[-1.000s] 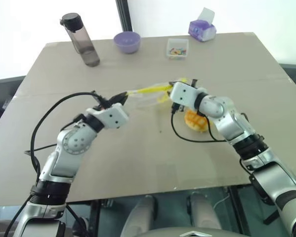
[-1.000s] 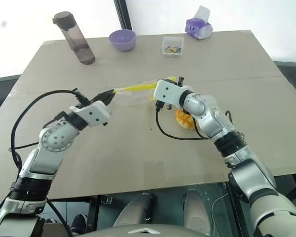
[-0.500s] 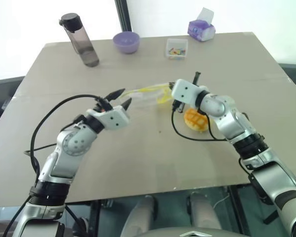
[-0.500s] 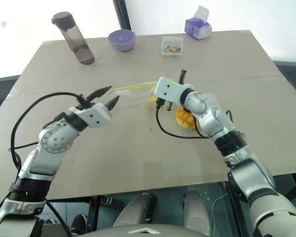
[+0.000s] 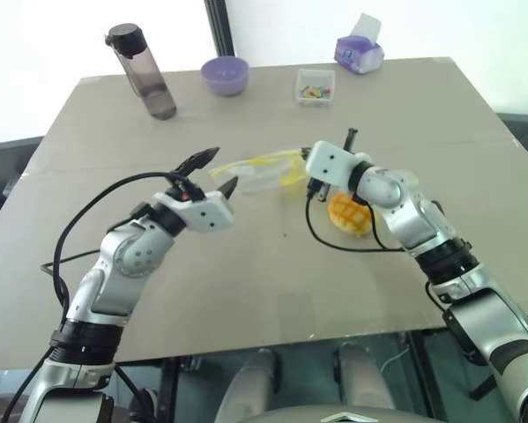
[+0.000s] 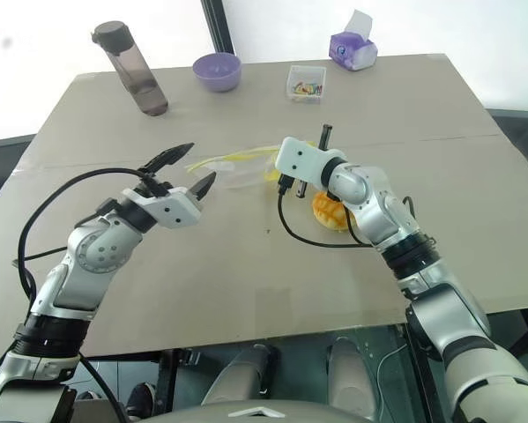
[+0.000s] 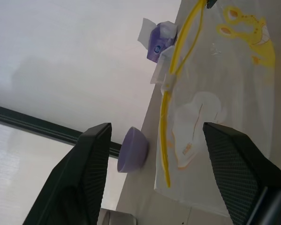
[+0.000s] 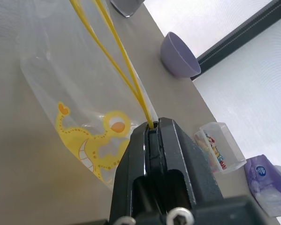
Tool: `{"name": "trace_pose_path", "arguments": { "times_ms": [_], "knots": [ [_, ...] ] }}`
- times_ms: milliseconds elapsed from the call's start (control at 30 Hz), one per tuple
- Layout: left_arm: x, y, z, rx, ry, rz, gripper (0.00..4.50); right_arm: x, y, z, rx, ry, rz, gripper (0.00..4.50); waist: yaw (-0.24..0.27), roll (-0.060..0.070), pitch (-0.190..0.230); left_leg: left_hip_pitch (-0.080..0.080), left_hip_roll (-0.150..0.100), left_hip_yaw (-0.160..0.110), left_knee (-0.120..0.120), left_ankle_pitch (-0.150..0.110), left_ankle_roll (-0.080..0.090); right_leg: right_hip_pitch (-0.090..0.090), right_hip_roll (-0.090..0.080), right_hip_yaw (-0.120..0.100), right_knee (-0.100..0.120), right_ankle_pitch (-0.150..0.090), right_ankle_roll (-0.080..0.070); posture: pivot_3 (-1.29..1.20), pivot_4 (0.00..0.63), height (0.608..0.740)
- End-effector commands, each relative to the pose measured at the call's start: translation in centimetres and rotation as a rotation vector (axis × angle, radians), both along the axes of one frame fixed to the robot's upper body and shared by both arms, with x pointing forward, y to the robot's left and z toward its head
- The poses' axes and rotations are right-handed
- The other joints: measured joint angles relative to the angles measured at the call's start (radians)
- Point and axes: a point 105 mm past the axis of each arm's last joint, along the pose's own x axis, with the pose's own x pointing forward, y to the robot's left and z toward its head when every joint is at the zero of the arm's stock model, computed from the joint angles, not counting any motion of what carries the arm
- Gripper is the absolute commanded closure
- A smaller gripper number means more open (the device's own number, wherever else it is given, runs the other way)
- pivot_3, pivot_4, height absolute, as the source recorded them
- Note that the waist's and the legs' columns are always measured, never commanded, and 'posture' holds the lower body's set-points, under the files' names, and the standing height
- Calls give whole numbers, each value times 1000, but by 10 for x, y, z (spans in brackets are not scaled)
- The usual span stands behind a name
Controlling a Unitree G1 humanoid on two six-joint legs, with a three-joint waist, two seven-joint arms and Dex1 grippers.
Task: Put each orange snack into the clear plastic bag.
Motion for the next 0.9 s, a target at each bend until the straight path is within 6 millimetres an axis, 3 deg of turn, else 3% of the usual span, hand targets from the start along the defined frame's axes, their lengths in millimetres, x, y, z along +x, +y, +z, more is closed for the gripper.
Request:
{"name": "trace_pose_path", "arguments": {
  "times_ms": [33, 100, 167, 400, 500, 600, 733, 900],
  "knots": [
    [1, 4, 8, -21, -17, 19, 2895, -7, 4, 19, 43, -51, 34, 4500, 0, 0, 0, 0, 0, 0, 0, 0, 0, 0, 0, 0, 0, 0, 0, 0, 150, 740],
    [2, 3, 8, -20, -18, 18, 3964, -8, 6, 19, 45, -50, 39, 4500, 0, 0, 0, 0, 0, 0, 0, 0, 0, 0, 0, 0, 0, 0, 0, 0, 150, 740],
    [2, 1, 8, -19, -16, 16, 4488, -8, 7, 20, 49, -50, 41, 4500, -1, 0, 0, 0, 0, 0, 0, 0, 0, 0, 0, 0, 0, 0, 0, 0, 150, 740],
    [3, -3, 7, -21, -15, 9, 4488, -13, 10, 15, 35, -33, 59, 4500, -1, 0, 0, 0, 0, 0, 0, 0, 0, 0, 0, 0, 0, 0, 0, 0, 150, 740],
    [4, -3, 6, -13, -18, 11, 4500, -15, 8, 13, 35, -14, 60, 3639, -2, 0, 0, 0, 0, 0, 0, 0, 0, 0, 0, 0, 0, 0, 0, 0, 150, 740],
    [5, -2, 5, -14, -20, 17, 4500, -17, 1, 12, 38, 8, 51, 2312, -1, 0, 0, 0, 0, 0, 0, 0, 0, 0, 0, 0, 0, 0, 0, 0, 150, 740],
    [6, -4, 4, -17, -18, 15, 4500, -25, -9, 27, 144, 60, 47, 2312, 2, 0, 0, 0, 0, 0, 0, 0, 0, 0, 0, 0, 0, 0, 0, 0, 150, 740],
    [7, -6, 3, -17, -15, 11, 4500, -43, -3, 43, 394, 245, 99, 2312, -3, 0, 0, 0, 1, 0, 0, 0, 0, 0, 1, 0, 0, 0, 0, 0, 150, 740]
  ]
}}
